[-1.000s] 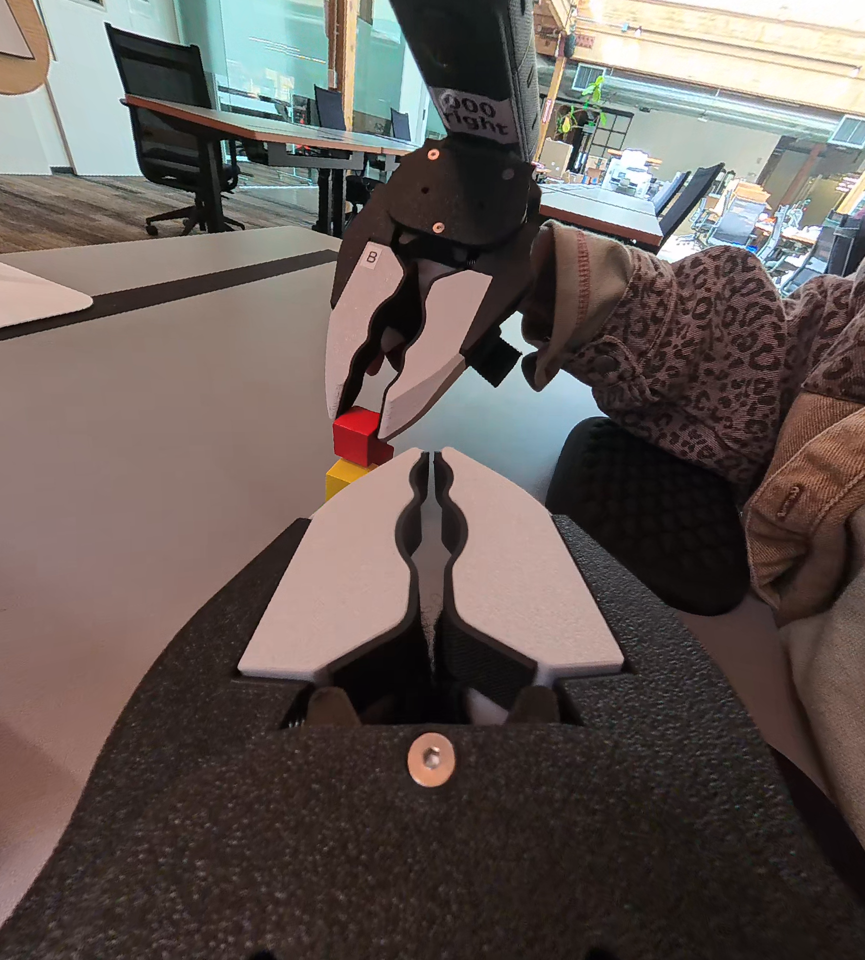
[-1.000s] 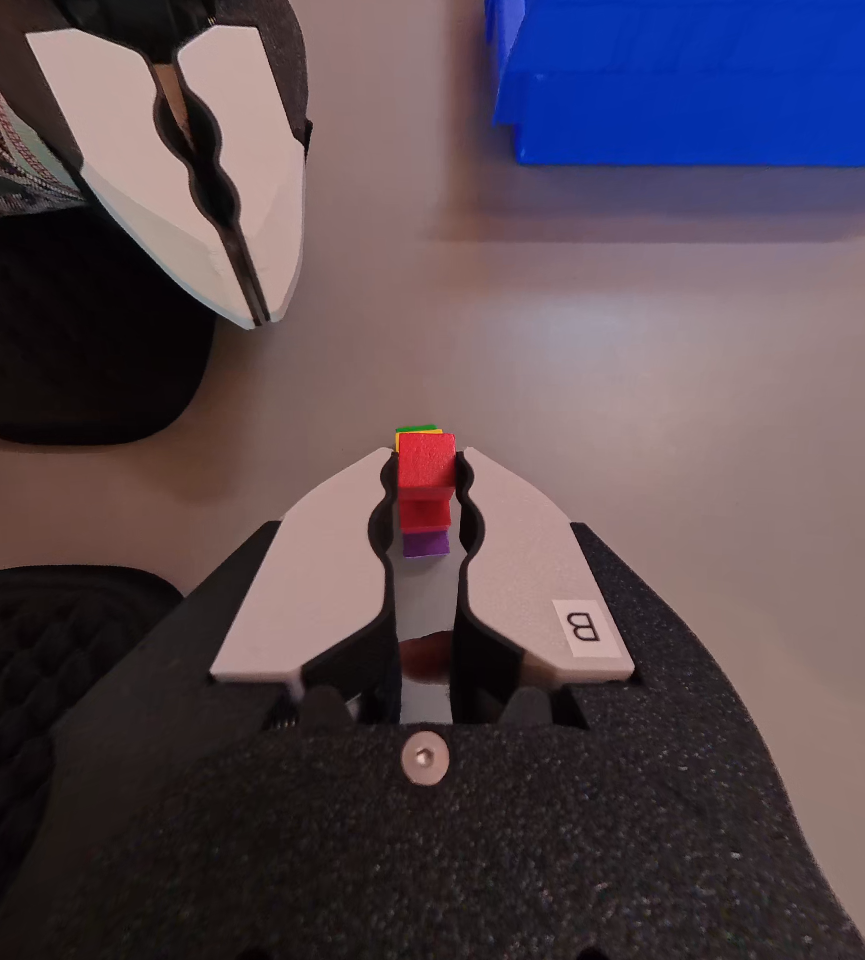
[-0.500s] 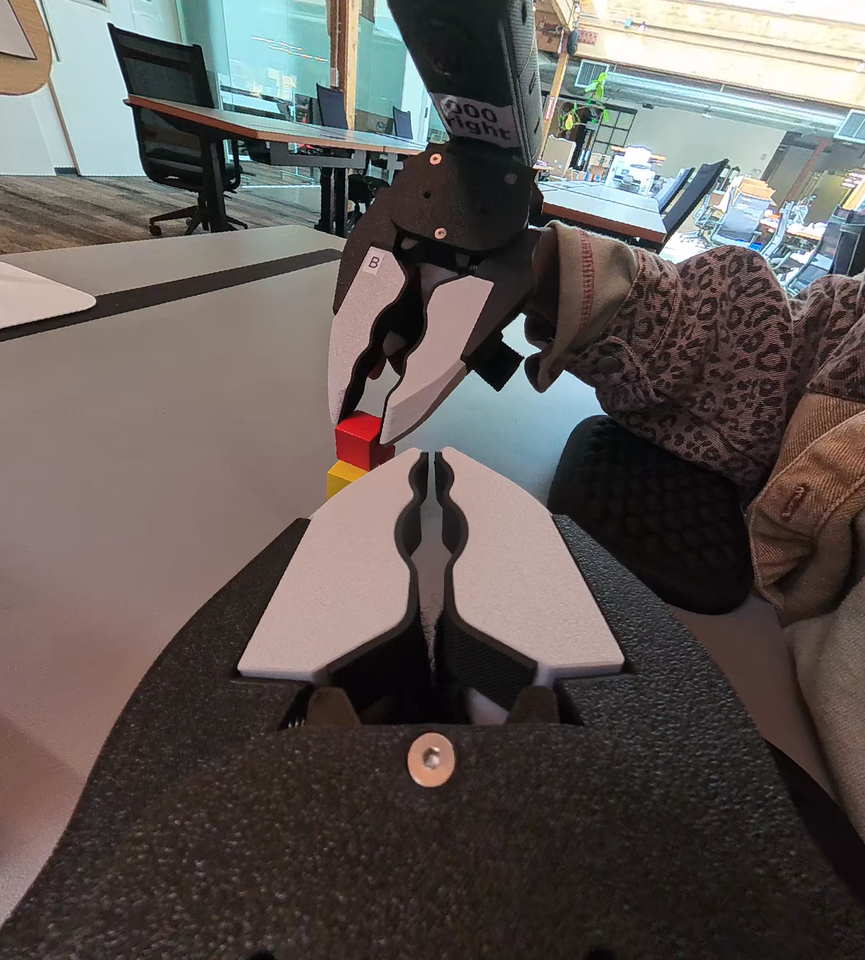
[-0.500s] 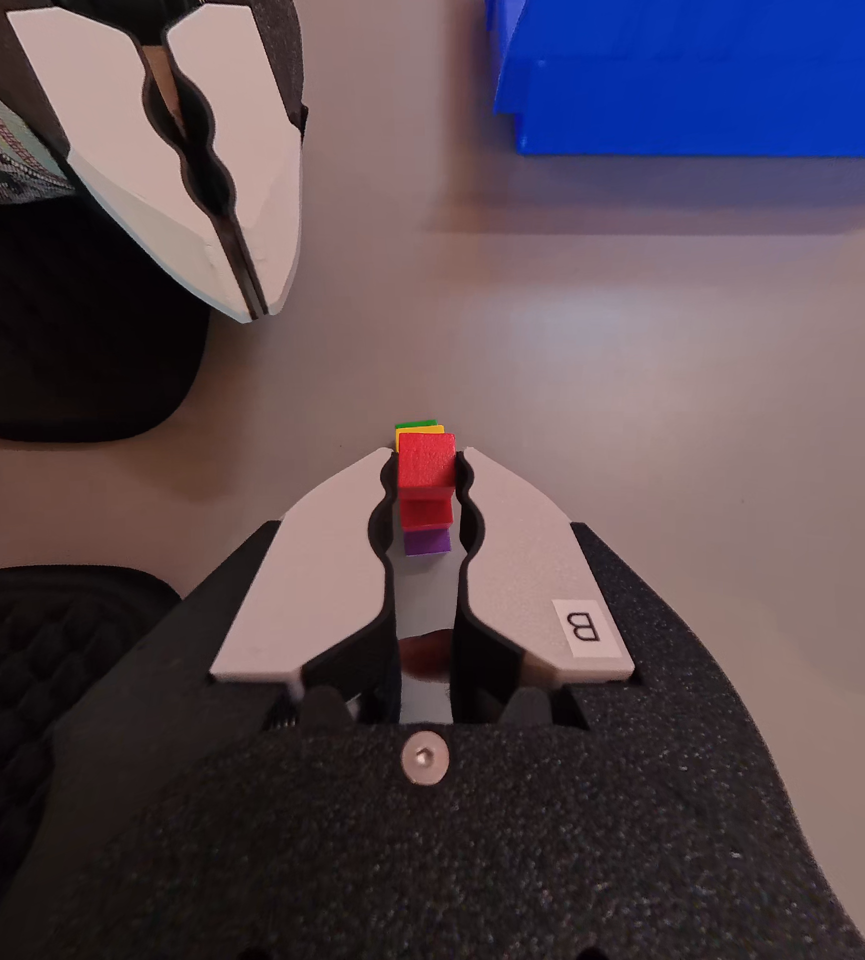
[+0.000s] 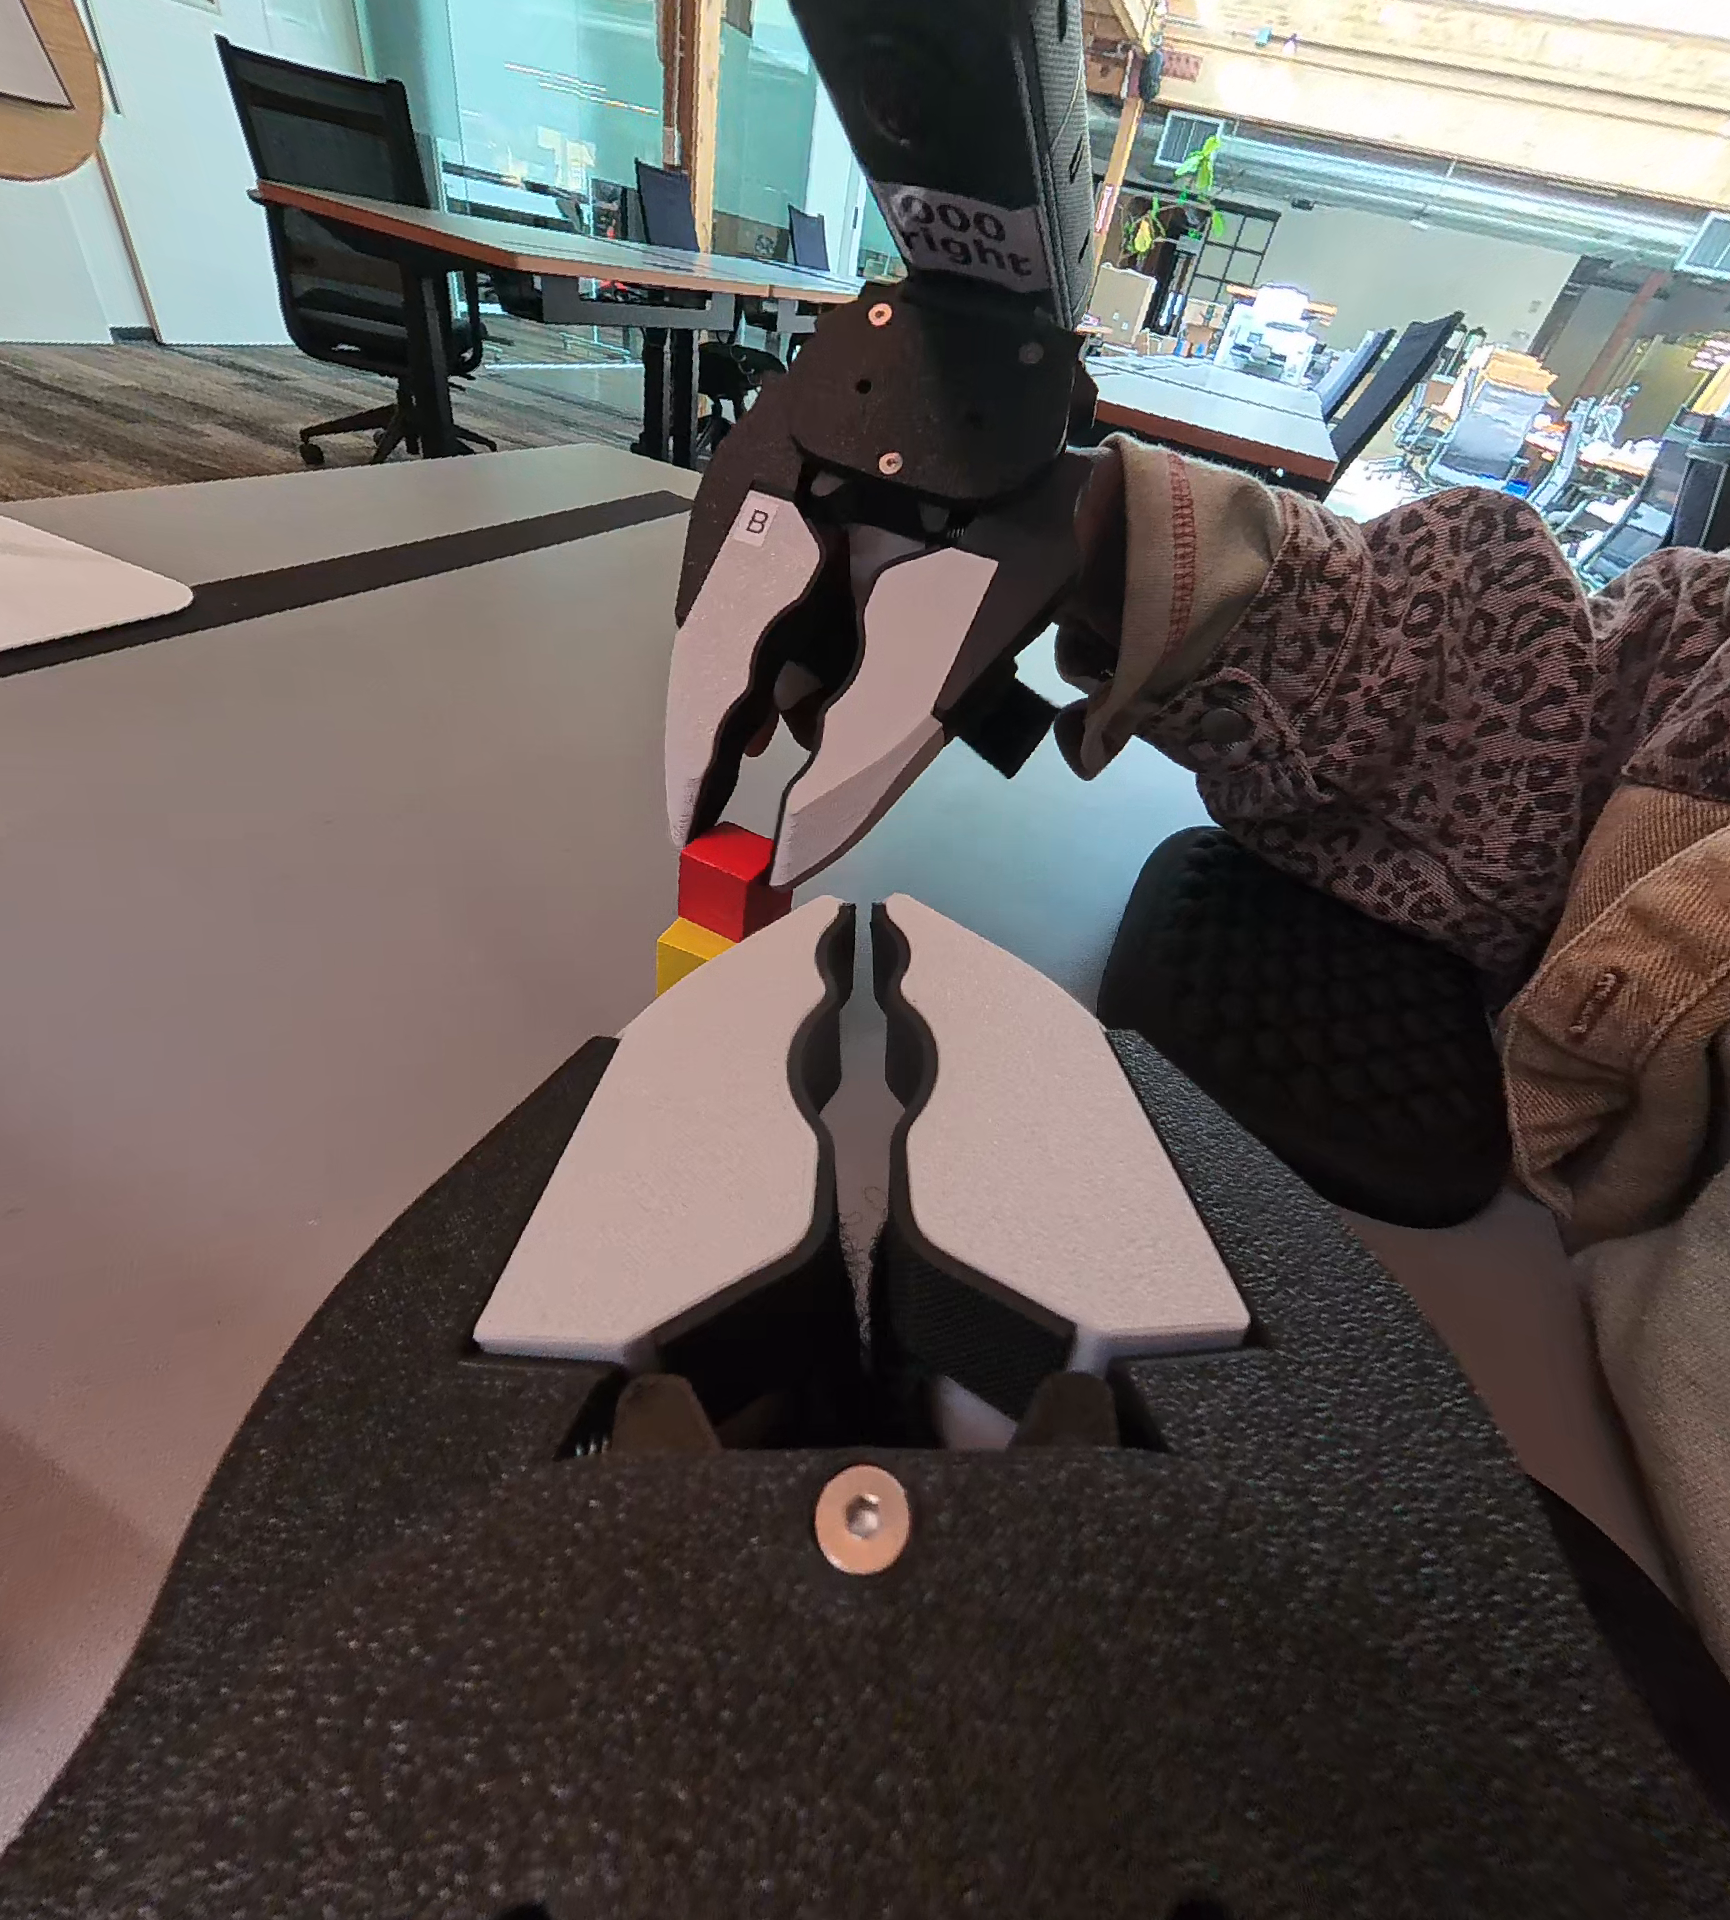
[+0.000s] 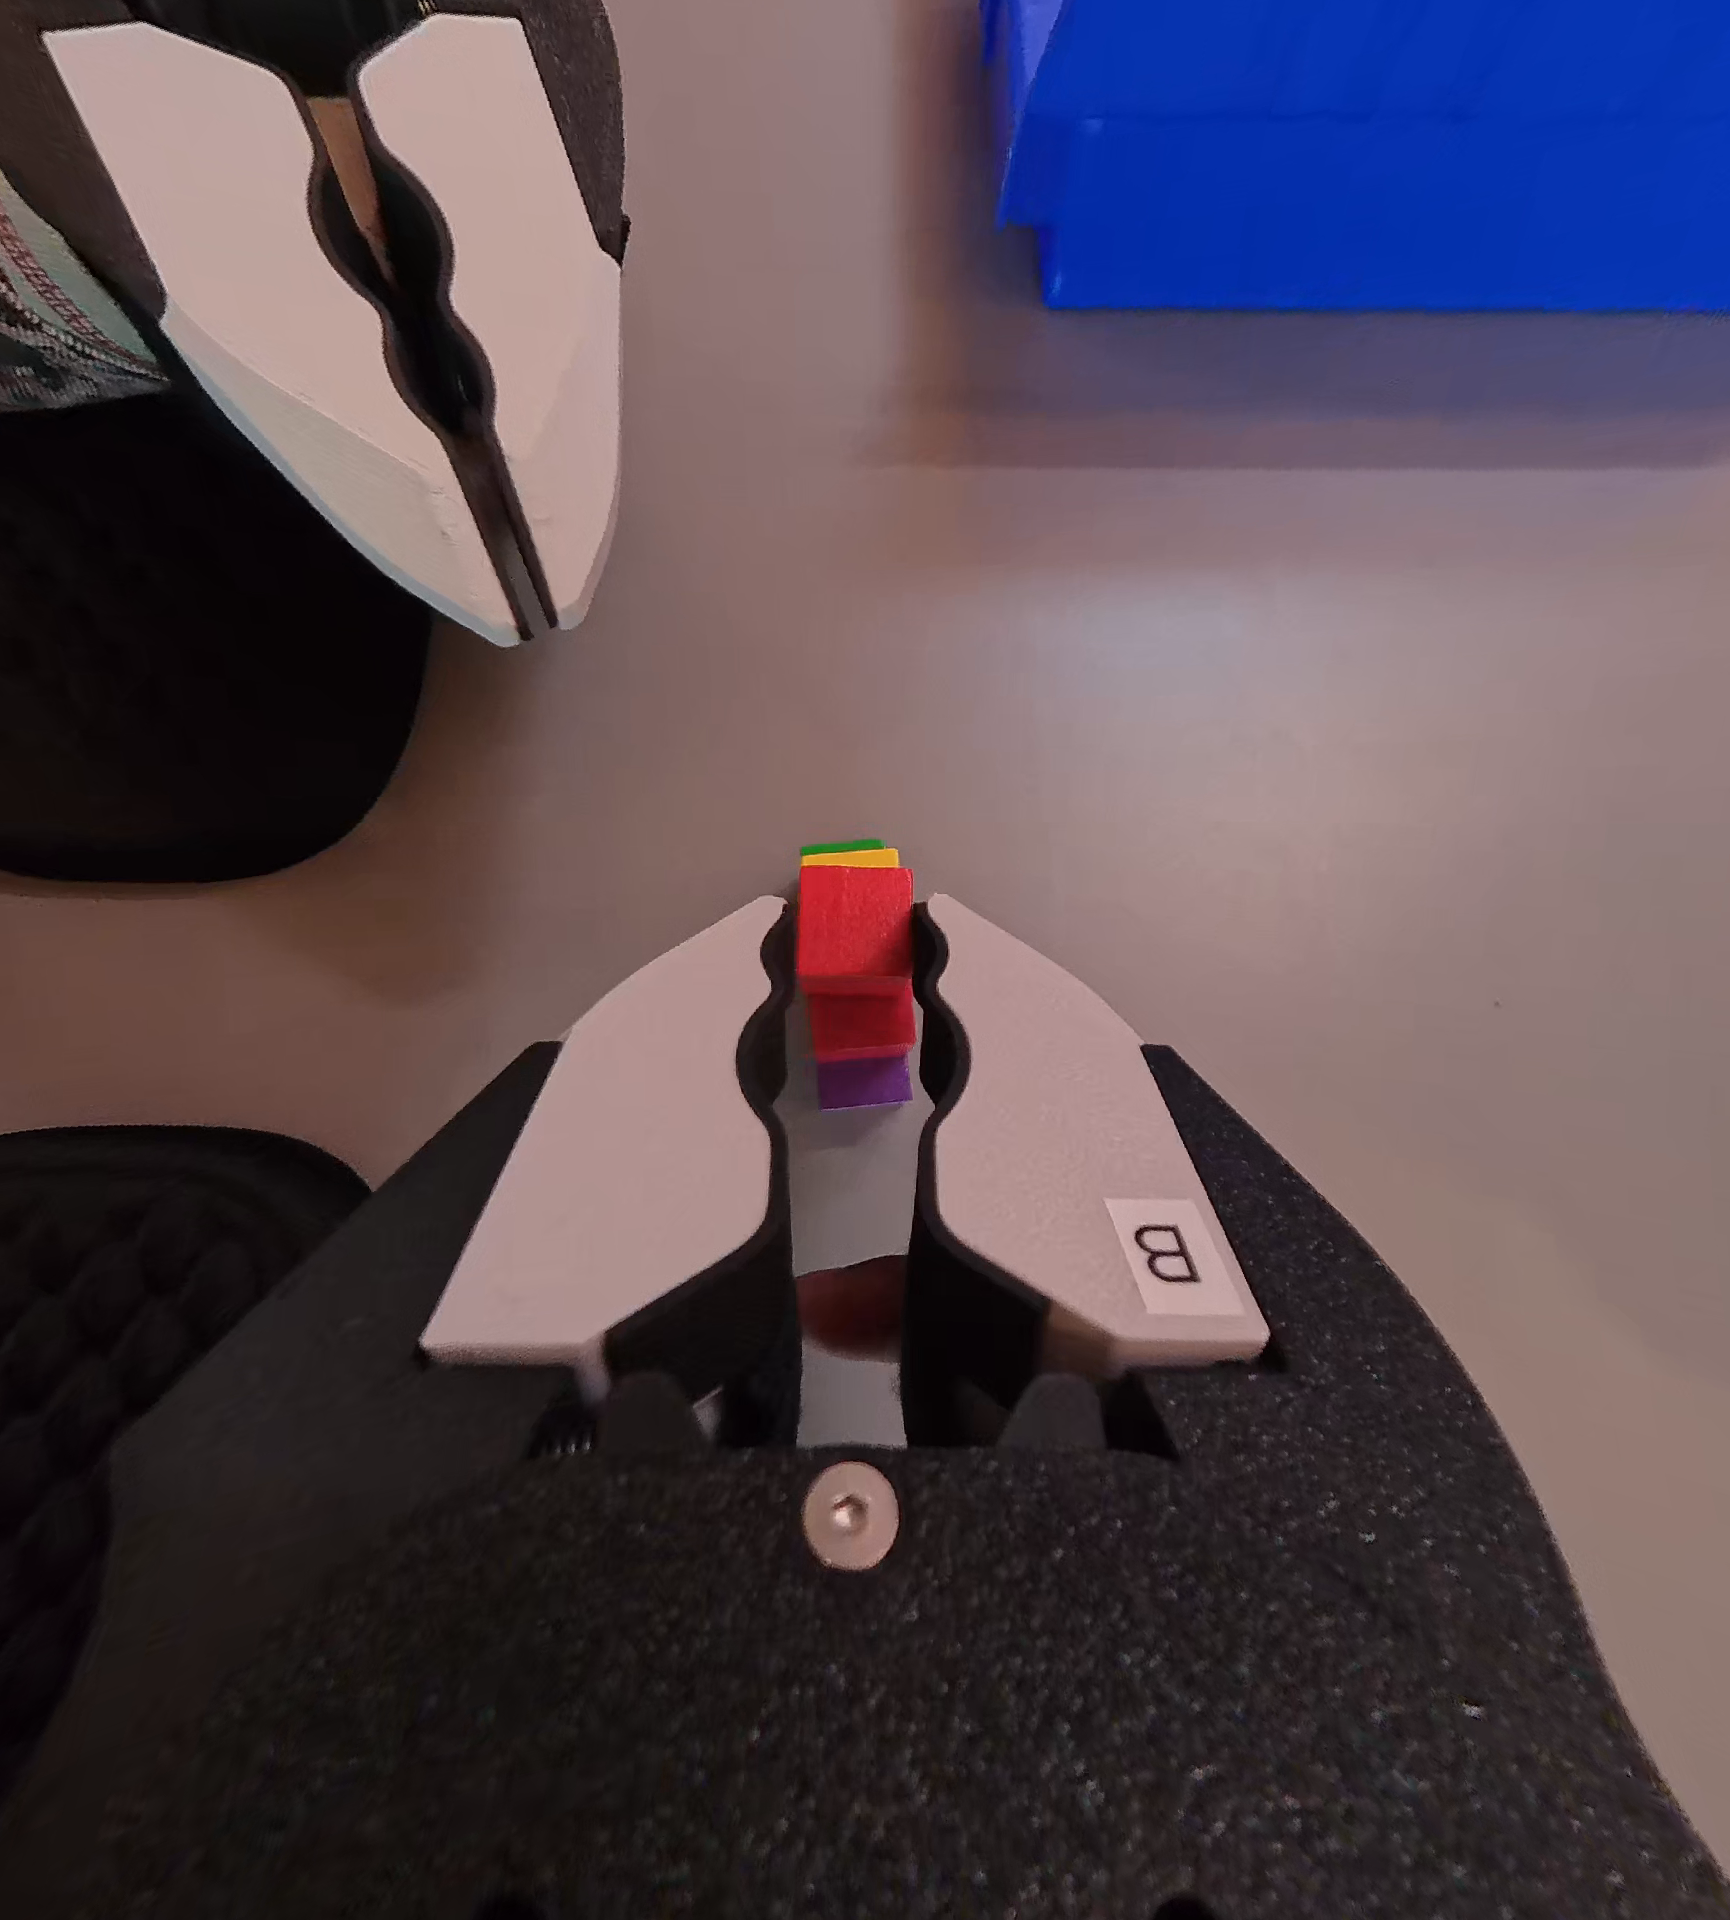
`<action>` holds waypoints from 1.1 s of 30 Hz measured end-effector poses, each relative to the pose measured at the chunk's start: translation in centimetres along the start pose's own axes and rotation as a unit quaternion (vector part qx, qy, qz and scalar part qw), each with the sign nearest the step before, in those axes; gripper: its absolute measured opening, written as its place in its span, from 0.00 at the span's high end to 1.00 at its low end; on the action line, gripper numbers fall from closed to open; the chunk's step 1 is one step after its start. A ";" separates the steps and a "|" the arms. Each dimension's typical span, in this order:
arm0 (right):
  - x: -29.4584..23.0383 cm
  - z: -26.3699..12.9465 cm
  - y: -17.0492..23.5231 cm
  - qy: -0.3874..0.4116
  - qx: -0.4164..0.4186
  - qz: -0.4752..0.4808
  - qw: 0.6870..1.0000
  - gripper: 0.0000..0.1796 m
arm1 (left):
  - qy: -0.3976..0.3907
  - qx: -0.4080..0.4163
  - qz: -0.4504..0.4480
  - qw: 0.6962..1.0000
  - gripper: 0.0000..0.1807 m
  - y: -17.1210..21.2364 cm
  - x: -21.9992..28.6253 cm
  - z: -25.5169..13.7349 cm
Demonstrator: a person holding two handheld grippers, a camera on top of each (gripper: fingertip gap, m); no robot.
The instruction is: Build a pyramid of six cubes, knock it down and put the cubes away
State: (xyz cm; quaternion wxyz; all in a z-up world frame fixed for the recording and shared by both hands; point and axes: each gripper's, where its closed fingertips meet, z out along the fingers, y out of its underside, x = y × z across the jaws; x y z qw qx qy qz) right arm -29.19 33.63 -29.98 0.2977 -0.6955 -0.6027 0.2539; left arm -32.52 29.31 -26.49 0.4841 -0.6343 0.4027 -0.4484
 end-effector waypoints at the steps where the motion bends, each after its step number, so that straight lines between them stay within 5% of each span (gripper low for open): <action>1: 0.0 0.0 0.0 0.001 -0.001 0.000 1.000 0.89 | 0.000 0.000 0.000 1.000 0.99 0.0 0.0 0.0; 33: -0.2 -1.0 -1.0 0.007 0.030 0.000 1.000 0.81 | -0.002 -0.006 0.004 1.000 0.98 0.2 0.0 0.2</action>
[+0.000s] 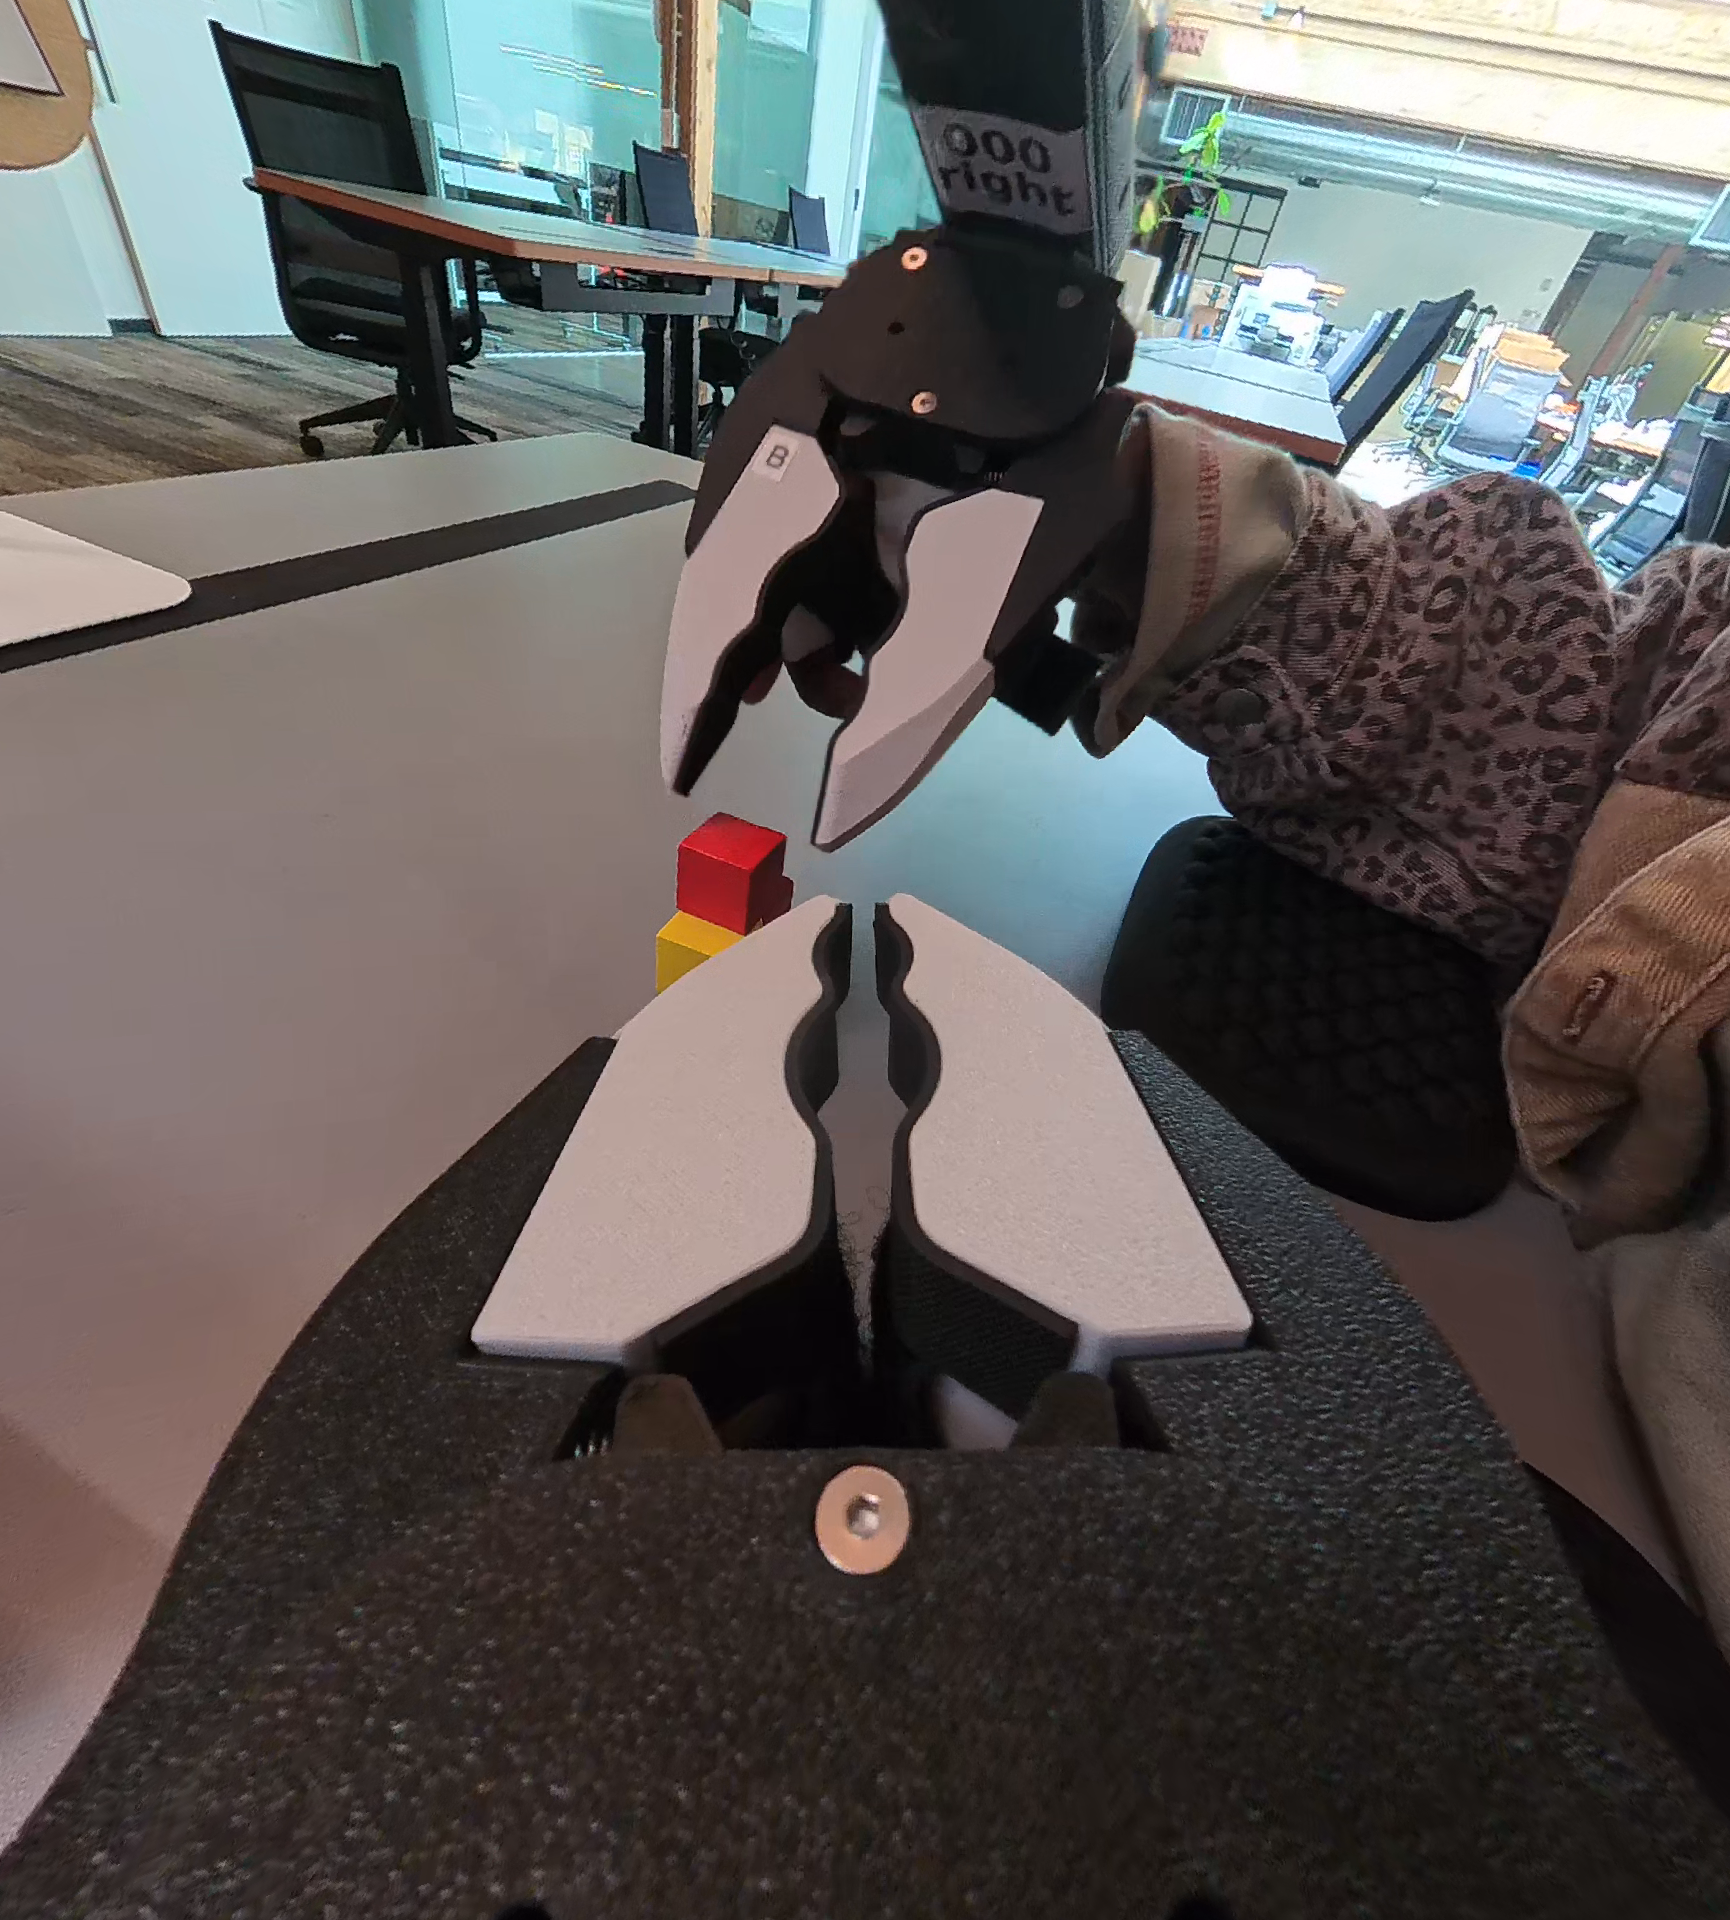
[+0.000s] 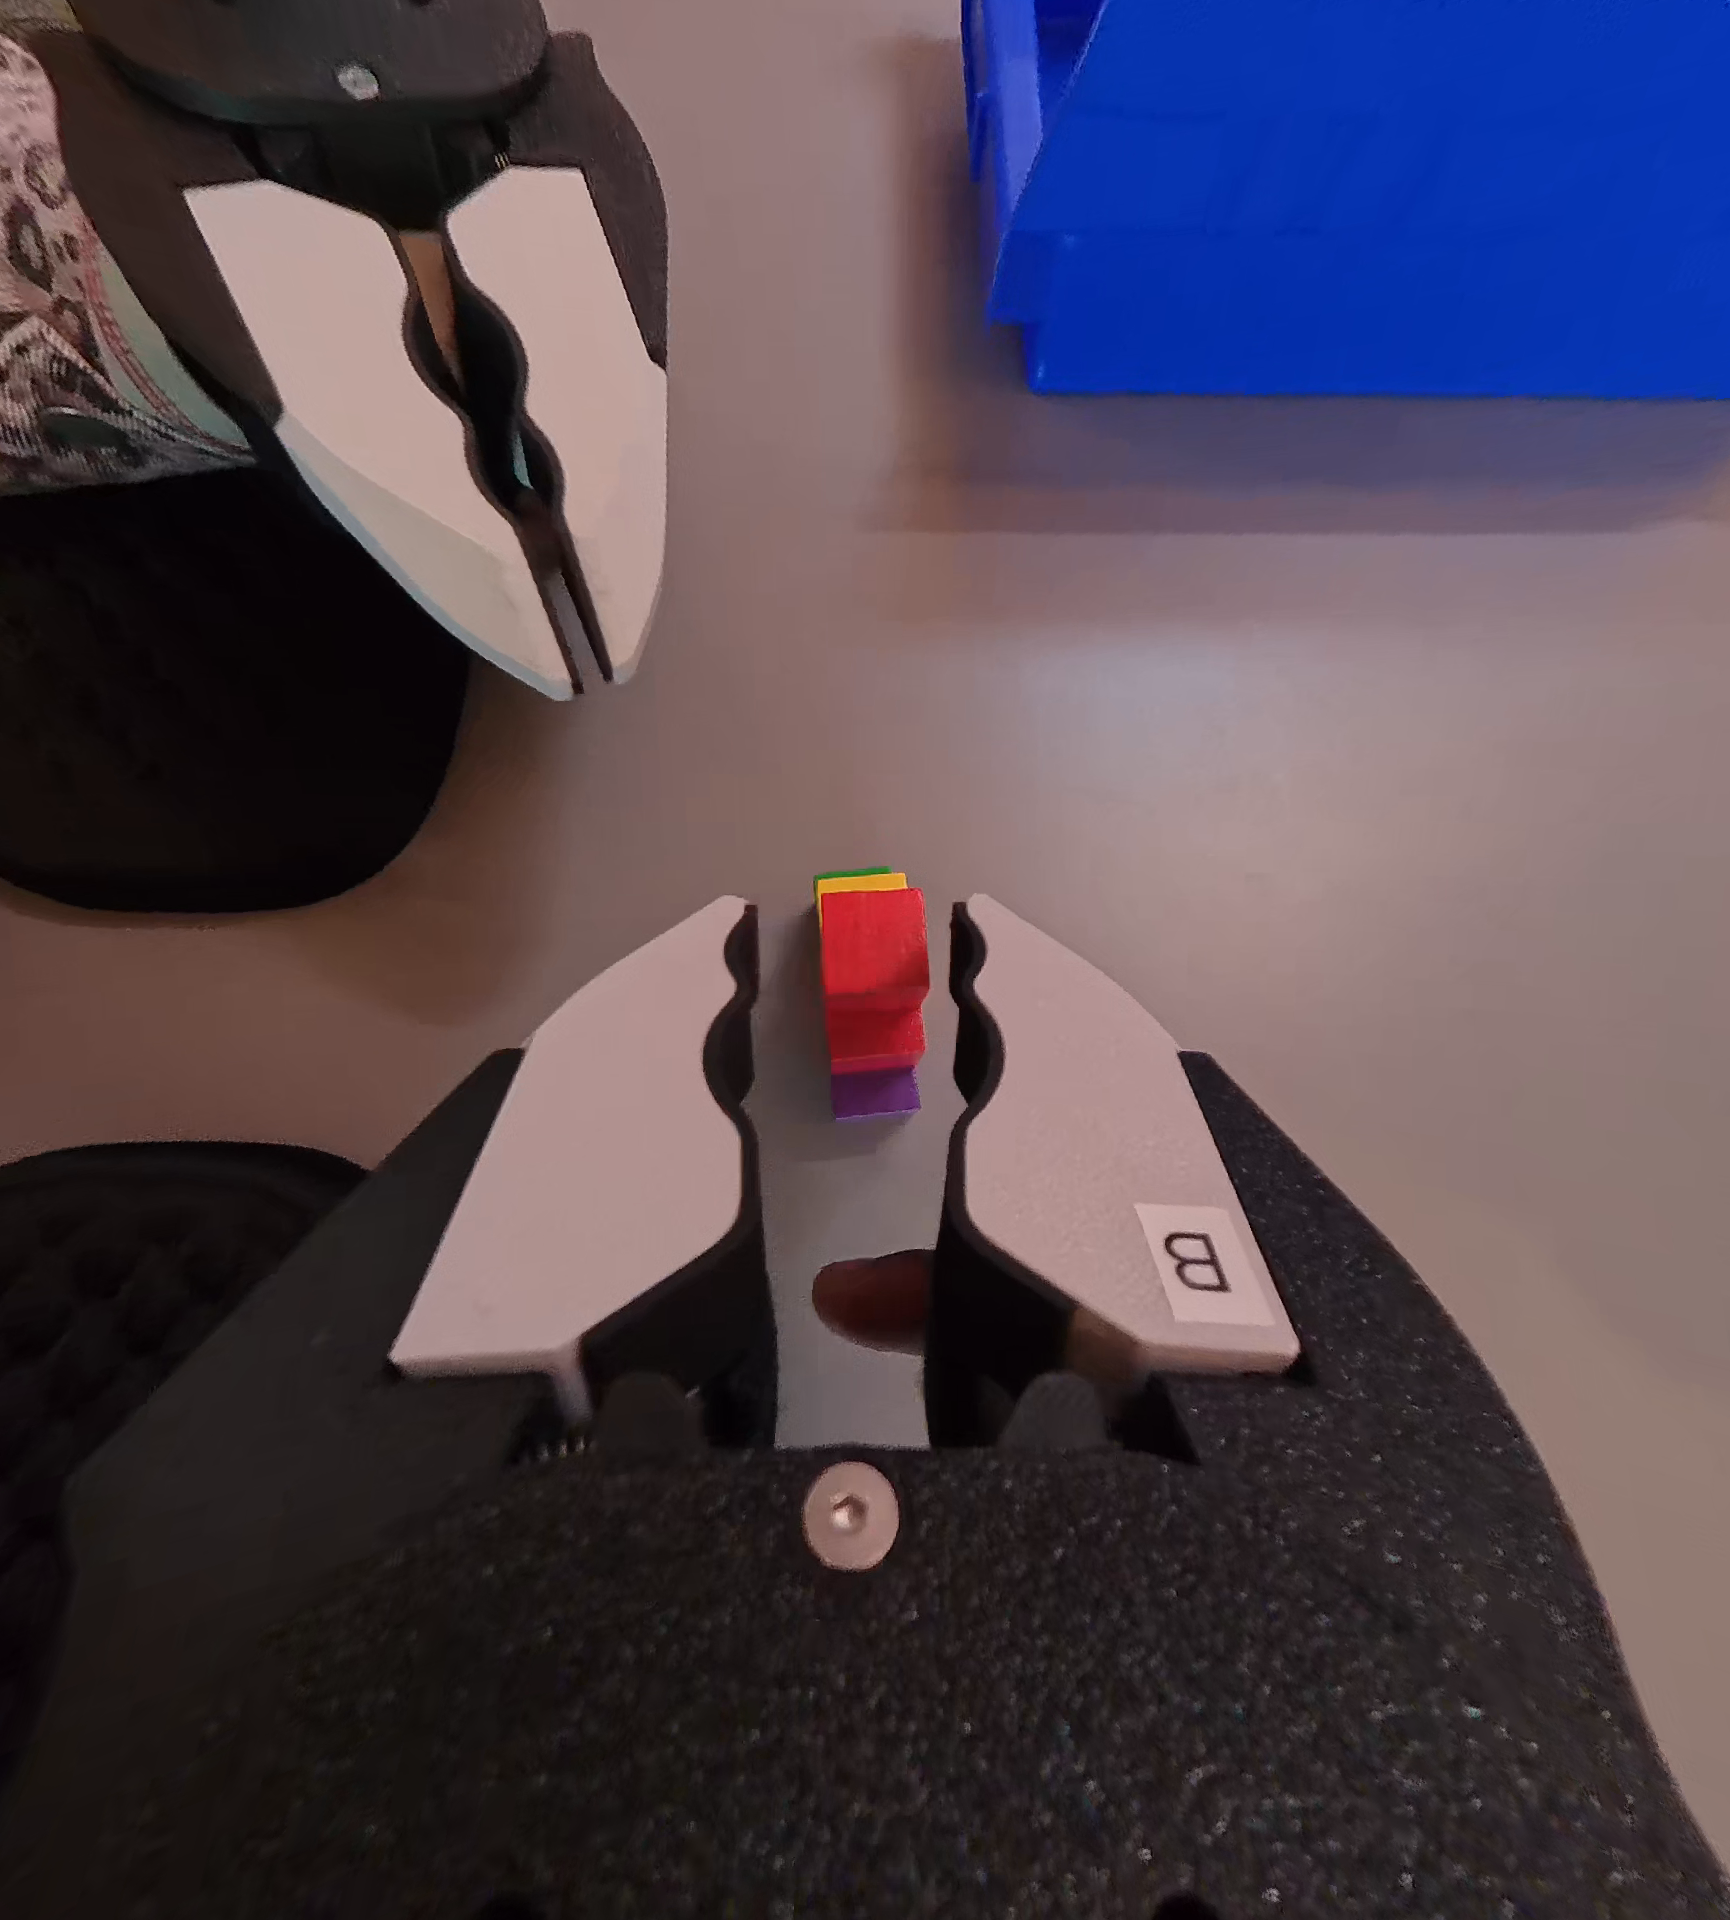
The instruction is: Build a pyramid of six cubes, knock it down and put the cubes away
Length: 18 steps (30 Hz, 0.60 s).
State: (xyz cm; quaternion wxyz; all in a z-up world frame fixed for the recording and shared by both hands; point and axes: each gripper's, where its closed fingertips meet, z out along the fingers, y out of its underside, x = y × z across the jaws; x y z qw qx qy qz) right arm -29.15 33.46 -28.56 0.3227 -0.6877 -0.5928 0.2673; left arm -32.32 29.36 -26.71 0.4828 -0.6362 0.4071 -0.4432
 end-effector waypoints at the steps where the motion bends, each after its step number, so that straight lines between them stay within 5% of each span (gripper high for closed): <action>1: -0.1 -0.2 -0.2 0.005 0.004 0.001 1.000 0.79 | -0.001 0.000 0.001 1.000 0.98 0.0 0.0 0.0; 14: -0.7 -5.5 2.4 0.218 0.096 0.145 0.960 0.51 | -0.053 -0.016 0.012 0.998 0.93 0.1 -1.3 -0.1; 16: -0.7 -6.6 3.1 0.255 0.125 0.176 0.942 0.48 | -0.080 -0.013 0.008 0.997 0.87 -0.2 -1.8 -0.5; 18: -0.5 -8.0 3.5 0.295 0.156 0.195 0.922 0.43 | -0.115 -0.005 -0.009 0.993 0.65 -0.8 -2.5 -1.0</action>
